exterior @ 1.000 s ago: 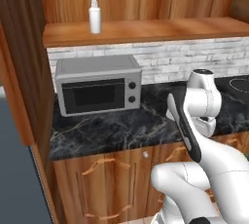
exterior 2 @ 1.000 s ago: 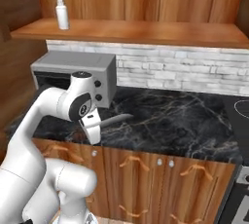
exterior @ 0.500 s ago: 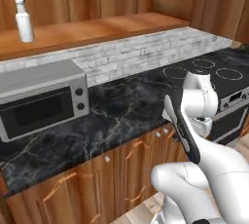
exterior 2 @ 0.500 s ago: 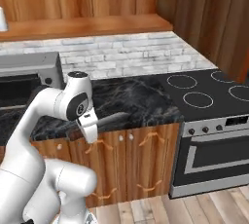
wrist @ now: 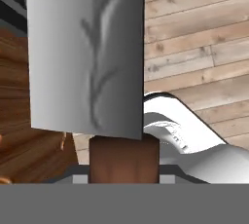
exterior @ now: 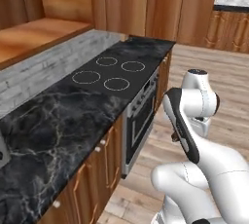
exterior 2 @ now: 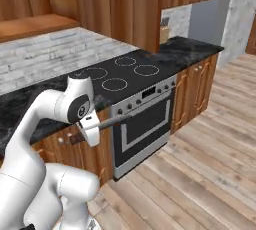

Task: Move the cutting board and knife to the sink. Then move spray from the cabinet to the counter.

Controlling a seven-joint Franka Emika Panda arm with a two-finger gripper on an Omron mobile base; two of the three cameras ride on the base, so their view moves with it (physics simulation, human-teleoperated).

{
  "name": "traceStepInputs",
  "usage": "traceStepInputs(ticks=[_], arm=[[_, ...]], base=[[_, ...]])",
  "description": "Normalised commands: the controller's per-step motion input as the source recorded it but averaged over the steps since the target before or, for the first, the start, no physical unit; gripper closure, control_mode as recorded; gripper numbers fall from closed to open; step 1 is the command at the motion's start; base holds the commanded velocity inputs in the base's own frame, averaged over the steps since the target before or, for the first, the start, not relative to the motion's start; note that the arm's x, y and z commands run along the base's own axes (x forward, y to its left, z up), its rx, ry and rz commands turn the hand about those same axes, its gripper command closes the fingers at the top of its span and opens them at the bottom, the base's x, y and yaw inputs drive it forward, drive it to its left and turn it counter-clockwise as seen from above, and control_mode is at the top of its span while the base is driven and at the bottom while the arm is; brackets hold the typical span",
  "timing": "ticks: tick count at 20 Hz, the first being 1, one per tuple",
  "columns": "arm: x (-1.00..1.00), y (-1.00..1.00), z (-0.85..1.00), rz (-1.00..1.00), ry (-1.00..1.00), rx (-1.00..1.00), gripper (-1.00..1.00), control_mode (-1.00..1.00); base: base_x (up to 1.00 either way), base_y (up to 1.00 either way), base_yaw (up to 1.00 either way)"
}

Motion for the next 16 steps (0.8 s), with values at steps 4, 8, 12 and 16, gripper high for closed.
traceStepInputs(ticks=[4,8,12,16], arm=[[0.00,0.00,0.00,0.00,0.00,0.00,1.00,1.00],[0.00,0.00,0.00,0.00,0.00,0.00,1.00,1.00],[0.00,0.00,0.00,0.00,0.00,0.00,1.00,1.00],[0.00,0.00,0.00,0.00,0.00,0.00,1.00,1.00]], base=[[0.00,0.00,-0.86],[0.00,0.00,-0.69],[0.19,-0.01,-0.20],[0.54,-0.04,-0.18]])
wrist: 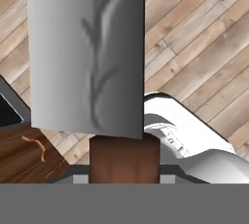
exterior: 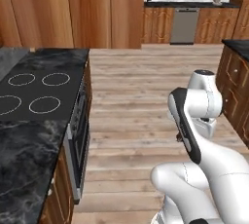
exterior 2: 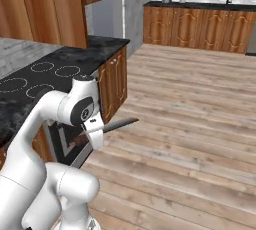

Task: Move the cutting board and knife to the sink. Then move spray from the cabinet to the counter.

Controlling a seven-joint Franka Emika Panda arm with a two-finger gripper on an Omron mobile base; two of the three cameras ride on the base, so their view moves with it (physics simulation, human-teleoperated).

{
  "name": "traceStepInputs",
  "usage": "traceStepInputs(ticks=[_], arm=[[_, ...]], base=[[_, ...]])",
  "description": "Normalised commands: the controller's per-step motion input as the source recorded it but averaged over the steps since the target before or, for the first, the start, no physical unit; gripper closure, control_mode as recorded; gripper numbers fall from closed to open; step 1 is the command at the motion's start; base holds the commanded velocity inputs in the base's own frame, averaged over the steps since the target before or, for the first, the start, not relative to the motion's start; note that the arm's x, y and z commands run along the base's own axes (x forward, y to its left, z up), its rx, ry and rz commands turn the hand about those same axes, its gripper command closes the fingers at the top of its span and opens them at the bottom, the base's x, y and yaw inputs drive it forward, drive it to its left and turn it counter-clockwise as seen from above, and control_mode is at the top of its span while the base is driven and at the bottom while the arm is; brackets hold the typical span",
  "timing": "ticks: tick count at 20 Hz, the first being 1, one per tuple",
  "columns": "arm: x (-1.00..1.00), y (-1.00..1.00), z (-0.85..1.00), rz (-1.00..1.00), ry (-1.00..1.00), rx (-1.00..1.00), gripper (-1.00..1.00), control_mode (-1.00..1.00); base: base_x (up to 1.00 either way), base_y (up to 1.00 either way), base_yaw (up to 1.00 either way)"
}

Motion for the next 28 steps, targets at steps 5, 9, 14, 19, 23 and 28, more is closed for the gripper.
traceStepInputs(ticks=[5,9,14,19,23,28], arm=[[0.00,0.00,0.00,0.00,0.00,0.00,1.00,1.00],[0.00,0.00,0.00,0.00,0.00,0.00,1.00,1.00],[0.00,0.00,0.00,0.00,0.00,0.00,1.00,1.00],[0.00,0.00,0.00,0.00,0.00,0.00,1.00,1.00],[0.00,0.00,0.00,0.00,0.00,0.00,1.00,1.00],[0.00,0.00,0.00,0.00,0.00,0.00,1.00,1.00]], base=[[0.61,-0.24,-0.15],[0.60,-0.45,-0.05],[0.57,-0.47,-0.05],[0.48,-0.52,-0.06],[0.35,-0.61,-0.02],[0.51,-0.45,-0.03]])
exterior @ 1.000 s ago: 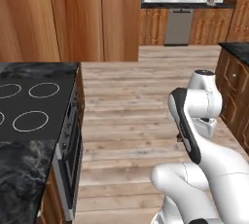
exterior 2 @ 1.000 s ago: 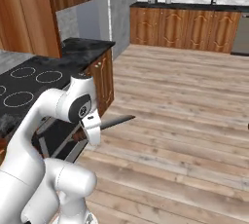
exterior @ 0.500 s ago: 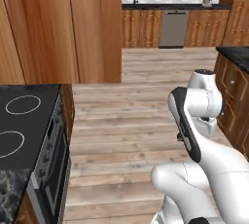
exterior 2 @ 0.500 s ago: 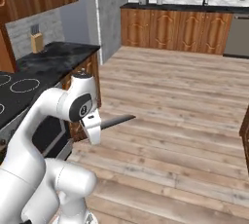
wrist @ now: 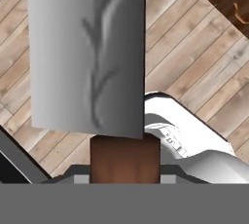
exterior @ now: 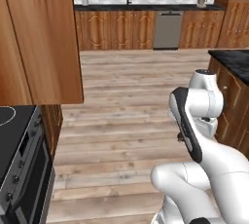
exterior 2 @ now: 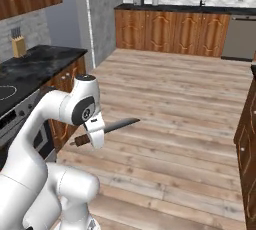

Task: Move the cutting board and knife to the sink. Then move spray from the cabinet to the counter.

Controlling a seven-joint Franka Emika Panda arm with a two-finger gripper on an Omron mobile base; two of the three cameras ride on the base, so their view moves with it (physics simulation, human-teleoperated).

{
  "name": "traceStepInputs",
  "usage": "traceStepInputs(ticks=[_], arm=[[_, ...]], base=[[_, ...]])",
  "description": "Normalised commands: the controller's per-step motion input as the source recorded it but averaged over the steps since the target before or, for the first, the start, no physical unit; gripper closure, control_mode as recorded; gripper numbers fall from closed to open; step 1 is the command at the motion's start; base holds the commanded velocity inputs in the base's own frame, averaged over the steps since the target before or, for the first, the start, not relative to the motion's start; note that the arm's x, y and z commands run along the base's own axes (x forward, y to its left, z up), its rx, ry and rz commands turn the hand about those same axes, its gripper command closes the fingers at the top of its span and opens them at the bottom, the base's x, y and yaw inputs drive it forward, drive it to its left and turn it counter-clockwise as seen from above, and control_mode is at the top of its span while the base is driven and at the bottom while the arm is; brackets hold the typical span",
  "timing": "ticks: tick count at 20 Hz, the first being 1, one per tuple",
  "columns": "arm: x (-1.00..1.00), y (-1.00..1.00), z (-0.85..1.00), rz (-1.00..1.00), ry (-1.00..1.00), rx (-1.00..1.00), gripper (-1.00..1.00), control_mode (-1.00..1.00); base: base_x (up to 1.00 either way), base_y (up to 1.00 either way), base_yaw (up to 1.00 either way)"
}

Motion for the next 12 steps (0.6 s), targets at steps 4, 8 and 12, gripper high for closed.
traceStepInputs(ticks=[4,8,12], arm=[[0.00,0.00,0.00,0.00,0.00,0.00,1.00,1.00],[0.00,0.00,0.00,0.00,0.00,0.00,1.00,1.00],[0.00,0.00,0.00,0.00,0.00,0.00,1.00,1.00]], base=[[0.61,-0.27,-0.05],[0.62,-0.25,-0.03],[0.62,-0.26,0.00]])
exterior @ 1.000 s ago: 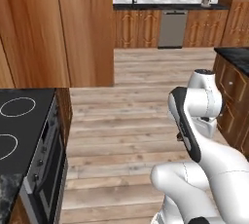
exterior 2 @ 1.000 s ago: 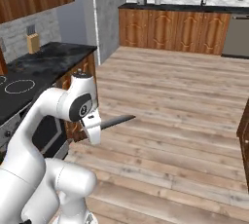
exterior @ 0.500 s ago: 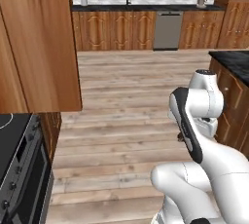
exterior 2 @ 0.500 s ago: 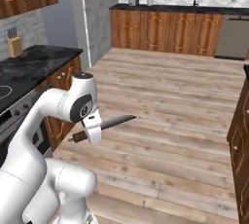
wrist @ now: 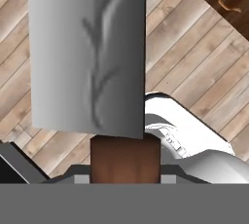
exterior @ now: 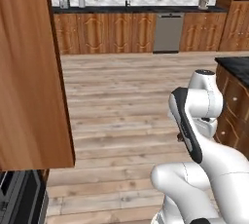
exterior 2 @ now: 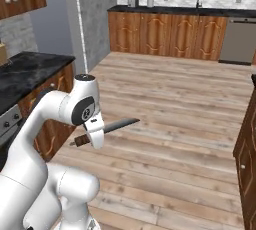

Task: Move the cutting board and knife to the sink. Then move spray from the cabinet to the counter.

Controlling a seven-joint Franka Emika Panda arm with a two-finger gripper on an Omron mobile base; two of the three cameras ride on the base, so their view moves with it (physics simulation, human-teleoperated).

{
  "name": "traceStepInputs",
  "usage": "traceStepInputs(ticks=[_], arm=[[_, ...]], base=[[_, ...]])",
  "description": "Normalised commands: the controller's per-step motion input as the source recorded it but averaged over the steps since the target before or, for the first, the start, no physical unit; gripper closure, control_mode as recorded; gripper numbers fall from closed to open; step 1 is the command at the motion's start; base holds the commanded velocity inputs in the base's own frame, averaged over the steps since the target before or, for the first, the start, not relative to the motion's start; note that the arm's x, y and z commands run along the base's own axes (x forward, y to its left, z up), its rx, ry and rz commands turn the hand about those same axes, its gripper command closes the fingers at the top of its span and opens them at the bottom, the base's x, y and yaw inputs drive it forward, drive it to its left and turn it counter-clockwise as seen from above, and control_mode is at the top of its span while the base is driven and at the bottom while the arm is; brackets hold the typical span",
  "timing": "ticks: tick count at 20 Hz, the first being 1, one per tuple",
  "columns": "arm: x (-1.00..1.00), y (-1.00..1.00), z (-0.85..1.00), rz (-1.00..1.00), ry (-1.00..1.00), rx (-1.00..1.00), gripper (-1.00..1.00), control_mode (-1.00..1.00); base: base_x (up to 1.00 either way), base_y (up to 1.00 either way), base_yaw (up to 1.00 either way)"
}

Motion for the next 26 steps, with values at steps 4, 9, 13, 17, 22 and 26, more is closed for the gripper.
traceStepInputs(ticks=[4,9,13,17,22,26], arm=[[0.00,0.00,0.00,0.00,0.00,0.00,1.00,1.00],[0.00,0.00,0.00,0.00,0.00,0.00,1.00,1.00],[0.00,0.00,0.00,0.00,0.00,0.00,1.00,1.00],[0.00,0.00,0.00,0.00,0.00,0.00,1.00,1.00],[0.00,0.00,0.00,0.00,0.00,0.00,1.00,1.00],[0.00,0.00,0.00,0.00,0.00,0.00,1.00,1.00]], base=[[0.63,-0.29,0.00],[0.65,-0.26,0.00],[0.63,-0.31,0.00],[0.58,-0.32,-0.01],[0.52,-0.29,-0.11],[0.51,-0.23,-0.19]])
